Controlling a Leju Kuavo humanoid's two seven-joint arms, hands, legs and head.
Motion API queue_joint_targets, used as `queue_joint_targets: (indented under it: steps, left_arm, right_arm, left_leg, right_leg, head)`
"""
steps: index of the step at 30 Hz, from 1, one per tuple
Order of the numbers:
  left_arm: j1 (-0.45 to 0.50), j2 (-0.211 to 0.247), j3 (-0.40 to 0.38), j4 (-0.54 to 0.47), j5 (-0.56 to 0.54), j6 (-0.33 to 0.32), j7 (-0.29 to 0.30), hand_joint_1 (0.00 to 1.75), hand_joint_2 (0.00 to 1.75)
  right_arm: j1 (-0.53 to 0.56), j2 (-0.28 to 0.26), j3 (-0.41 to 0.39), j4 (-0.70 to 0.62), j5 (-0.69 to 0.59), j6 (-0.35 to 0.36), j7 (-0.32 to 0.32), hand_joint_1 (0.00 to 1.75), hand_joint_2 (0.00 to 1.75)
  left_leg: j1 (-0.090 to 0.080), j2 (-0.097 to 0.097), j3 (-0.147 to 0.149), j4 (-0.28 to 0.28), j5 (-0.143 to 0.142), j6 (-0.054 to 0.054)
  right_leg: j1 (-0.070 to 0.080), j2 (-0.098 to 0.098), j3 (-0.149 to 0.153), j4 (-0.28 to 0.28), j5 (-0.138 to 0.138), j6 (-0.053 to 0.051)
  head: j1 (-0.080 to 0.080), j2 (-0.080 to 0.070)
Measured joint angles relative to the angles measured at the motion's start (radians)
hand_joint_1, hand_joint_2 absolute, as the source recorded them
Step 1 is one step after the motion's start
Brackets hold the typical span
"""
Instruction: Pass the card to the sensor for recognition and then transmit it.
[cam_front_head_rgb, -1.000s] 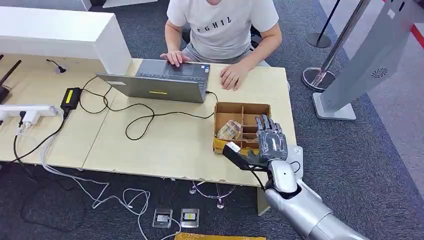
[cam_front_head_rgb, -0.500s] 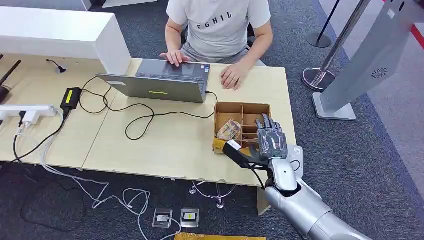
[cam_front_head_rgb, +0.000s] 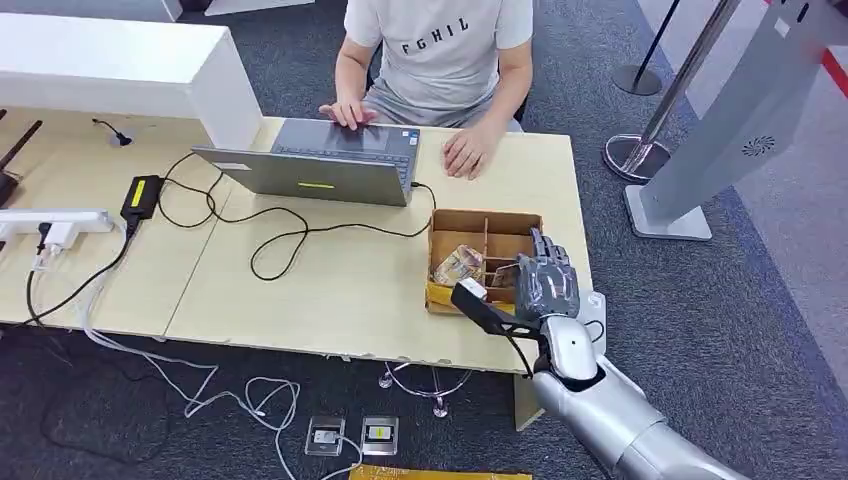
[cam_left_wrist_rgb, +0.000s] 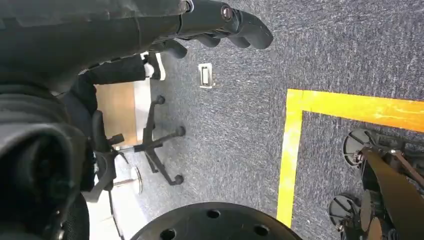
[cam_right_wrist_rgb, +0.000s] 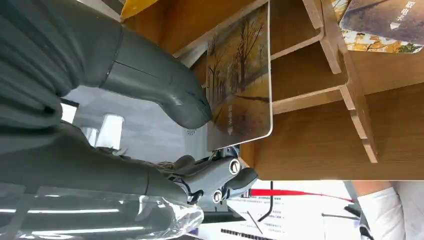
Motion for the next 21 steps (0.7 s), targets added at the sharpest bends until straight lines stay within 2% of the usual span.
queue_joint_targets:
  steps: [13, 21]
  left_arm:
    - [0.000, 0.000, -0.015, 0.000, 0.018, 0.008, 0.002, 0.00, 0.00]
    - [-0.001, 0.000, -0.023, 0.000, 0.020, 0.007, 0.002, 0.00, 0.00]
  right_arm:
    - [-0.009, 0.015, 0.003, 0.019, -0.046, -0.017, -0.032, 1.75, 1.75]
    - [-0.015, 0.024, 0.006, 0.025, -0.051, -0.064, -0.040, 1.75, 1.75]
  left_leg:
    - [0.000, 0.000, 0.000, 0.000, 0.000, 0.000]
    - [0.000, 0.000, 0.000, 0.000, 0.000, 0.000]
  right_leg:
    - [0.000, 0.001, 0.000, 0.000, 0.000, 0.000]
    - [0.000, 0.000, 0.000, 0.000, 0.000, 0.000]
  head:
    - [0.000, 0.000]
    - [0.000, 0.000]
